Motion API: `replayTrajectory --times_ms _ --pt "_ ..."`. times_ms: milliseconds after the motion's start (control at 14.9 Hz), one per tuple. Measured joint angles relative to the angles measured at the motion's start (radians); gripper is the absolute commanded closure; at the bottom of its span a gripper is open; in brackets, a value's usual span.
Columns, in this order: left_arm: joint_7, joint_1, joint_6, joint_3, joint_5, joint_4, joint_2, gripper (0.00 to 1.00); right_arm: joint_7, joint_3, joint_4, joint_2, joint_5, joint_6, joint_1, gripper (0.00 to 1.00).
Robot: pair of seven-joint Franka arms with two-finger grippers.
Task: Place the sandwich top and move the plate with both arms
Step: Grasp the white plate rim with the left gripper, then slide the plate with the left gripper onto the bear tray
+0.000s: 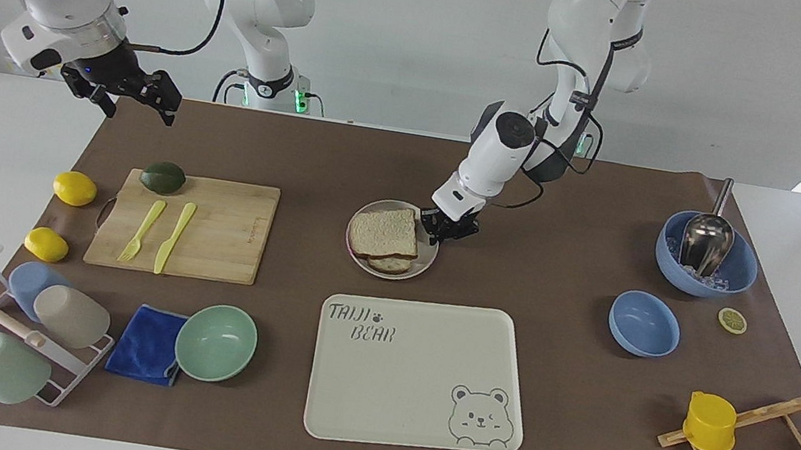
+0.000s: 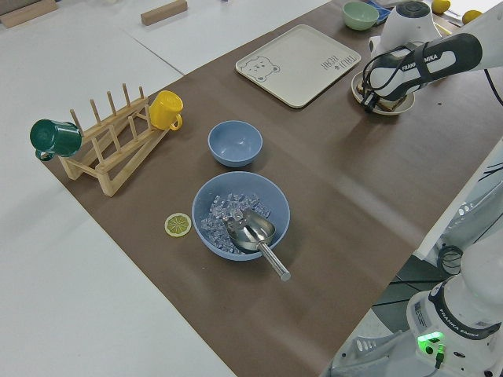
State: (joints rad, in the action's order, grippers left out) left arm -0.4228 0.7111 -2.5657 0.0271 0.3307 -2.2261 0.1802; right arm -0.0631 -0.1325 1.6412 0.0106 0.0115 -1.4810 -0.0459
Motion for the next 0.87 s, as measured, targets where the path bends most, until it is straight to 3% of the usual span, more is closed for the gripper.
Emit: replayTrajectory --times_ms 469,870 --pt "-0.002 0.001 0.036 0.008 0.093 0.016 -0.007 1.0 0.0 0.0 0.0 0.0 0.0 0.0 0.0 0.0" --pt "-0.009 -0.149 0.348 0.032 0.102 0.247 -0.032 1.0 0.0 0.0 0.0 0.0 0.0 0.0 0.0 0.0"
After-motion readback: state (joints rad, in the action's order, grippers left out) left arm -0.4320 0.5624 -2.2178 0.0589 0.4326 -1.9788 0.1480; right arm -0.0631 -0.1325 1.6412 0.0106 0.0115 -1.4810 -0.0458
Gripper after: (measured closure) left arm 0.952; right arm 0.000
